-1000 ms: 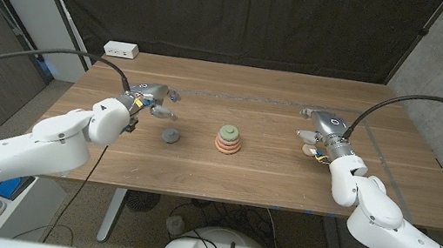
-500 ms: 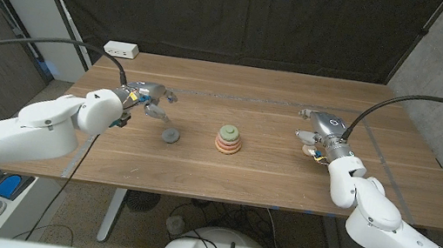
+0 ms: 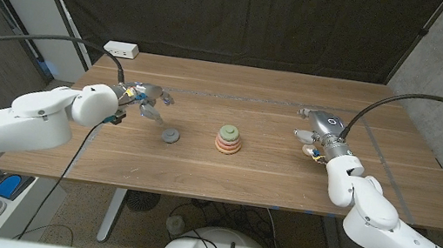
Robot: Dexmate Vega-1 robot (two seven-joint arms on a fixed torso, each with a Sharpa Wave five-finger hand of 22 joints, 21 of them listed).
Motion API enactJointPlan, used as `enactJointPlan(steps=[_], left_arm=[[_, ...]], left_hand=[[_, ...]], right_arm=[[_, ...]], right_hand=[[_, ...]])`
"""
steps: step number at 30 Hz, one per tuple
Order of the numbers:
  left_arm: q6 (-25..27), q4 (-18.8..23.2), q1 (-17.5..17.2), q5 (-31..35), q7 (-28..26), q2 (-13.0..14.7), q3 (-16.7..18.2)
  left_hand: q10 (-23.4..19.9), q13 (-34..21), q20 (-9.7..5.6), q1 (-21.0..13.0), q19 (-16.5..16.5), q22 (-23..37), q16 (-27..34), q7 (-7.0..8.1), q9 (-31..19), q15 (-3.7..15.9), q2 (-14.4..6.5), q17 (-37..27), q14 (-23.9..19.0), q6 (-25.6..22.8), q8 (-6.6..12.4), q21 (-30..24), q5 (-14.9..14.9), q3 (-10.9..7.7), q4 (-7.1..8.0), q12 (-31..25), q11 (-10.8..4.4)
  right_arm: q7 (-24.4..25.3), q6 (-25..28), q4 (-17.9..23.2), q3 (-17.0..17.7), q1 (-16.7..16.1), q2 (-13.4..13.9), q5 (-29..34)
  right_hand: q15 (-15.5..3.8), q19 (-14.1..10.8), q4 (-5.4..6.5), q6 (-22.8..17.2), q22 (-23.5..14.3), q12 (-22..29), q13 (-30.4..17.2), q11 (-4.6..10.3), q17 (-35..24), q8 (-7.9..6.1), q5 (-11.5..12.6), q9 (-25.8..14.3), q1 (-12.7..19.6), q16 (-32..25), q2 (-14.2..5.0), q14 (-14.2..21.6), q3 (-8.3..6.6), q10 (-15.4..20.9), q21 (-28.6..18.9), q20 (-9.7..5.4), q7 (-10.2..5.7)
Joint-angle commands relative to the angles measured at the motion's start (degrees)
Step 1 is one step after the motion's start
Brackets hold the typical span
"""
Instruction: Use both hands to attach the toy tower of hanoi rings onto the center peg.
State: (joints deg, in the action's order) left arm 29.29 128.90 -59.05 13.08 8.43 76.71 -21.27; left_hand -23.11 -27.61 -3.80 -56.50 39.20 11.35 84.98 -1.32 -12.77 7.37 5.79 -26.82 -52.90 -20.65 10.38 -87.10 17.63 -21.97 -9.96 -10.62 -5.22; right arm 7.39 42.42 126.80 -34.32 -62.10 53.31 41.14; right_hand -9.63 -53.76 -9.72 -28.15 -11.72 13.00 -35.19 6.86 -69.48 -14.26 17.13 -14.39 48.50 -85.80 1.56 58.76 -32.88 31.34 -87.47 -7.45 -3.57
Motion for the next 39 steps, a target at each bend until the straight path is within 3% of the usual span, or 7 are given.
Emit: enactJointPlan(steps=[1, 16, 39], left_arm=[[-2.02, -2.44, 1.71, 1.34, 2.23, -0.67, -2.27], [-3.99, -5.14, 4.00, 6.27, 4.45, -4.01, -6.06], [-2.73, -6.51, 2.72, 11.80, 2.92, -7.42, -7.95]], left_hand=[[-0.12, -0.12, -8.01, -0.53, -0.22, 0.22, 0.32, -0.24, -0.11, 5.09, 0.04, 0.03, -0.01, 0.18, 0.42, -0.43, -0.21, 0.18, 0.10, -0.41, 0.05], [-0.57, 0.25, -7.99, -0.62, -0.03, 0.27, 0.60, -0.20, 0.09, 5.08, -0.16, 0.19, -0.47, -0.33, 0.87, -0.85, -0.41, 0.65, 0.50, -0.82, -0.03], [-1.61, 0.81, -8.01, -0.76, 0.60, 0.23, 0.96, -0.06, 0.32, 5.09, -0.61, 0.36, -1.39, -1.47, 1.32, -1.26, -0.61, 1.14, 0.68, -1.26, -0.33]], right_arm=[[-1.09, 0.49, -0.48, -0.99, 1.20, -0.61, 0.89], [-1.86, 0.53, -0.80, -1.52, 1.91, -0.97, 1.40], [-2.63, 0.77, -0.39, -1.39, 1.73, -0.56, 1.67]], right_hand=[[-2.79, 0.22, 0.25, -0.48, -0.02, -0.17, -0.23, 0.13, -0.25, -0.37, -0.17, 0.07, 0.63, 0.06, -0.26, 0.02, -0.17, 0.53, -0.19, -4.92, 0.12], [-2.79, 0.25, 0.26, -0.48, 0.03, -0.30, -0.41, 0.07, -0.24, -0.29, -0.19, 0.09, 0.66, 0.16, -0.36, -0.05, -0.11, 0.55, -0.21, -4.93, 0.08], [-2.79, 0.20, 0.26, -0.58, 0.00, -0.47, -0.55, 0.21, -0.17, -0.23, -0.21, 0.09, 0.68, 0.31, -0.51, -0.15, -0.04, 0.68, -0.31, -4.93, 0.13]])
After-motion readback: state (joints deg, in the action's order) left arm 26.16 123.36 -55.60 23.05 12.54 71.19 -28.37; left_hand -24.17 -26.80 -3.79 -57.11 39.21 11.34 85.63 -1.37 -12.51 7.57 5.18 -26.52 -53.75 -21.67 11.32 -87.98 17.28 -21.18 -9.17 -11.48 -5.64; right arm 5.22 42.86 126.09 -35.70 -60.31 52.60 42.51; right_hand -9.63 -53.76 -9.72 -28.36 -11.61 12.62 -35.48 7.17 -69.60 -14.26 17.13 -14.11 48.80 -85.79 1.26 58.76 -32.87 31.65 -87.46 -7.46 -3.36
